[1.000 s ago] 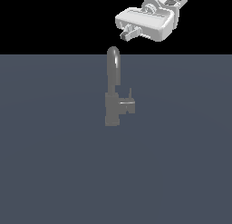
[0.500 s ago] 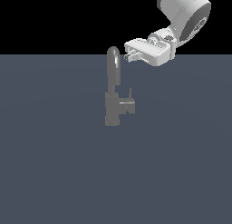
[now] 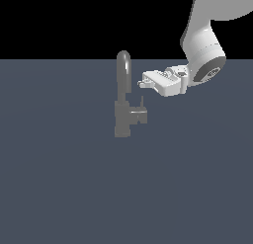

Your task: Turn on the faucet by rotating a designated handle.

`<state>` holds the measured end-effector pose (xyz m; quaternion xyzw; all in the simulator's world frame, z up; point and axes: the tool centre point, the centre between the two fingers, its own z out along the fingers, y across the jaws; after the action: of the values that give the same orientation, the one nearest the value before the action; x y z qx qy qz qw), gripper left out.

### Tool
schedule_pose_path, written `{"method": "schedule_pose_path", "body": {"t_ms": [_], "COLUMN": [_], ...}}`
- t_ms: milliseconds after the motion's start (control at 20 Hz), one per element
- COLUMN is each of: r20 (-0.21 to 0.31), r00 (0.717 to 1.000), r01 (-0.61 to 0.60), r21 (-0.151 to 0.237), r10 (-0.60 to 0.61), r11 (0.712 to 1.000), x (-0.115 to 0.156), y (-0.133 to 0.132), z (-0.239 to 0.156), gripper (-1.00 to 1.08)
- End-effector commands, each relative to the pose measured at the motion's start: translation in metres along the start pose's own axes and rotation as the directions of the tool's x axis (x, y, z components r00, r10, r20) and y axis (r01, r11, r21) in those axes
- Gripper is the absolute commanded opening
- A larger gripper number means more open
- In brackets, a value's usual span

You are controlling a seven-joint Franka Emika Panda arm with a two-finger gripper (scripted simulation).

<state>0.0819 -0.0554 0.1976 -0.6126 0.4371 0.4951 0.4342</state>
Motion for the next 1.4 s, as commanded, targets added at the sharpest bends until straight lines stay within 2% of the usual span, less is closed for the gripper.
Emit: {"method": "schedule_pose_path", "body": {"t_ms": [0, 250, 450, 800, 1350], "r20": [0.042, 0.105, 0.131, 0.134, 0.134], "r00": [0.998, 0.991, 0.986, 0.985, 0.985], "r01": [-0.038, -0.097, -0.121, -0.124, -0.124], "r21": [0.039, 0.094, 0.115, 0.117, 0.117], "r10": [0.036, 0.087, 0.106, 0.108, 0.108], "r11": [0.999, 0.991, 0.986, 0.985, 0.985], "x": [0.017, 0.042, 0.053, 0.054, 0.047], "y": [-0.002, -0.002, -0.002, -0.002, 0.019], "z": [0.001, 0.004, 0.006, 0.007, 0.009], "gripper": [-1.00, -1.00, -1.00, -1.00, -1.00]}}
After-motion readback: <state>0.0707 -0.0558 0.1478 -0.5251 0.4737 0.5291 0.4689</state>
